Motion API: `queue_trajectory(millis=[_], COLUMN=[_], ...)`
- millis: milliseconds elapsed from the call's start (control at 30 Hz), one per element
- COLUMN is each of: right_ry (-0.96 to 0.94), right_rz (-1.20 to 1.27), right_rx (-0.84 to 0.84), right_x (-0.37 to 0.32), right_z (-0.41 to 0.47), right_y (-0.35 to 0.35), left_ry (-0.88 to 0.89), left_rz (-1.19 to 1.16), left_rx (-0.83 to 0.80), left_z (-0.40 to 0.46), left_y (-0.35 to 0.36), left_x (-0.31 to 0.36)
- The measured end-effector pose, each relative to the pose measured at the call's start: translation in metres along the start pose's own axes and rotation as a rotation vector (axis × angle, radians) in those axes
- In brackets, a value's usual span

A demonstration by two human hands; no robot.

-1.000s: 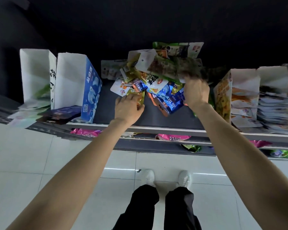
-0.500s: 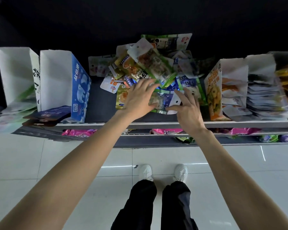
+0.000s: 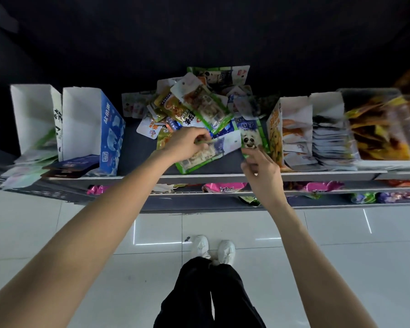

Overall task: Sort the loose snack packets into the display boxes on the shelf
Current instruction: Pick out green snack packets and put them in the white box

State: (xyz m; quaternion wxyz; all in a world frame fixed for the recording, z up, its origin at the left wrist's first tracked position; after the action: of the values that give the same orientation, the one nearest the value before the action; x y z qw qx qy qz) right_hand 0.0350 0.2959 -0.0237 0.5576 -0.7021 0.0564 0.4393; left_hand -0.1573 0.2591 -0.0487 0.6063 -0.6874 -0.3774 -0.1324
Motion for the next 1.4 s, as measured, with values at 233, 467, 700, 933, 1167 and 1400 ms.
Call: queue_trajectory(millis=[233, 467, 700, 933, 1167, 1400], right_ry=[0.293, 0.349, 0.206, -0.097, -0.308, -0.055], right_rz=[0.684, 0.757, 0.607, 0.172, -0.048, 0.390], right_rx=[-0.217, 0.010, -0.106, -0.310, -0.149, -0.110], right_x=[-0.055, -0.078, -0.083, -0.151, -0.234, -0.307], right_z=[-0.045, -0.065, -0.063, -0.071, -0.043, 0.013], right_y=[-0.009, -0.049, -0.049, -0.004, 0.043, 0.145], left_ry=[0.391, 0.559, 0.122, -0.029, 0.000, 0.017], left_rz=[0.091, 0.159, -0.278, -0.470, -0.165, -0.035], left_rx=[0.780, 0.805, 0.734, 0.379, 0.455, 0.972], left_z=[-0.133, -0.196, -0.215, -0.210, -0.227, -0.280], left_y=[-0.084, -0.041, -0.082, -0.093, -0.169, -0.270], left_x=[0.104, 0.155, 0.091, 0.033, -0.034, -0.112])
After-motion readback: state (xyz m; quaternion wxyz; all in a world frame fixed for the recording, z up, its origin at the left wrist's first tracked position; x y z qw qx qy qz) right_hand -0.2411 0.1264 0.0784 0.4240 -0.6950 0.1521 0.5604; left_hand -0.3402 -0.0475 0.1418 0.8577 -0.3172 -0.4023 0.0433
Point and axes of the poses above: each hand's wrist, its own z-axis towards the middle knuckle, its own y-axis out of the palm, x = y × z, the point moved 10 cm from there along z, towards the middle knuckle, and after that the axes turned 6 degrees about -z, right-handed, at the moved point
